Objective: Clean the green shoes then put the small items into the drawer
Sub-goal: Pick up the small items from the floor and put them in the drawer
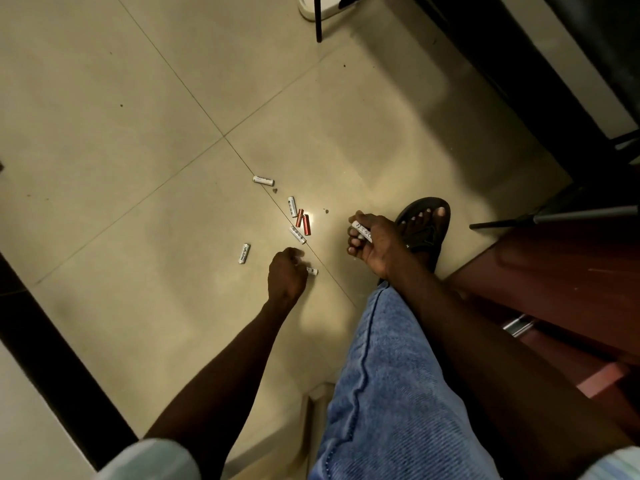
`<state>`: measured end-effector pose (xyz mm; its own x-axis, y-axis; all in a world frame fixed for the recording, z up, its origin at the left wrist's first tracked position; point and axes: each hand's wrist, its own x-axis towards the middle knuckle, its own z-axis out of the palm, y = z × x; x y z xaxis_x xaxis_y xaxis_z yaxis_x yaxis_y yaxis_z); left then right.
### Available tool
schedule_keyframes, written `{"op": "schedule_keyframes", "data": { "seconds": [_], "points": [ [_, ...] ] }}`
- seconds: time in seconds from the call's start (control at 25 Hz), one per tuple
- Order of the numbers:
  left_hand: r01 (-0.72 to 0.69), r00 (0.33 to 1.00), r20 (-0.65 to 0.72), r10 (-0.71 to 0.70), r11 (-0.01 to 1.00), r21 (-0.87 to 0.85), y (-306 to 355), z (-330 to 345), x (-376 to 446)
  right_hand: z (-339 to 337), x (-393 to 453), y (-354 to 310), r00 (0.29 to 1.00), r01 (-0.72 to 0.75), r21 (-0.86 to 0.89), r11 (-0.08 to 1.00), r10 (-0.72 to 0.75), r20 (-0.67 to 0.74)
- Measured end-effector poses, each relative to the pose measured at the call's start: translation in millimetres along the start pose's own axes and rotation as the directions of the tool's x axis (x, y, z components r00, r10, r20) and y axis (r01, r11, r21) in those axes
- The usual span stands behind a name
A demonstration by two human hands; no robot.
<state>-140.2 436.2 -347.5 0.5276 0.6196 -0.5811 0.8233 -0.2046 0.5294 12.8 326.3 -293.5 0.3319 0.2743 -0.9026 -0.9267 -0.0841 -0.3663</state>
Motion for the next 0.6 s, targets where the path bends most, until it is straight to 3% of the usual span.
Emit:
{"op": "schedule_keyframes", "data": {
  "seconds": [0.08, 0.16, 0.24, 0.28, 0.36, 0.4, 0.44, 0.48, 0.6],
  "points": [
    [-0.166, 0.973, 0.206, 0.103, 0.933, 0.318, -21.7, 9.1, 5.0, -0.3, -0.6, 0.9, 0.998, 0.042, -0.013, 0.999, -0.041, 0.047],
    [-0.38, 0.918, 0.318, 0.238, 0.759, 0.529, -31.4, 16.1, 9.2, -0.1, -1.6, 0.3, 0.992, 0.077, -0.018, 0.997, -0.074, 0.104],
    [-0.46, 0.886, 0.354, 0.301, 0.672, 0.581, -30.6, 18.0, 17.4, 1.6, -2.8, -0.5, 0.986, 0.088, -0.023, 0.996, -0.083, 0.143],
    [-0.417, 0.907, 0.312, 0.284, 0.719, 0.556, -24.7, 17.0, 19.4, 2.3, -2.5, -0.3, 0.988, 0.085, -0.039, 0.996, -0.079, 0.136],
    [-0.126, 0.992, 0.049, 0.116, 0.936, 0.329, -5.3, 11.1, 20.3, 1.2, 2.6, 3.2, 0.995, 0.073, -0.088, 0.993, -0.067, 0.071],
    [0.013, 0.998, -0.067, -0.005, 0.992, 0.126, 7.3, 8.4, 18.4, 0.5, 4.6, 4.7, 0.998, 0.058, -0.091, 0.994, -0.055, 0.03],
    [0.055, 0.99, -0.128, -0.061, 0.997, -0.052, 21.7, 5.2, 14.6, -0.3, 6.2, 5.4, 0.999, 0.032, -0.071, 0.997, -0.032, -0.002],
    [0.015, 0.99, -0.136, -0.041, 0.983, -0.185, 36.8, 1.6, 8.8, -1.3, 7.3, 5.3, 1.0, -0.003, -0.032, 0.999, 0.002, -0.024],
    [-0.116, 0.986, 0.049, 0.162, 0.859, -0.499, 77.5, -8.8, -16.8, -1.5, 4.0, -1.1, 0.995, -0.099, 0.098, 0.99, 0.097, 0.02]
  ]
}}
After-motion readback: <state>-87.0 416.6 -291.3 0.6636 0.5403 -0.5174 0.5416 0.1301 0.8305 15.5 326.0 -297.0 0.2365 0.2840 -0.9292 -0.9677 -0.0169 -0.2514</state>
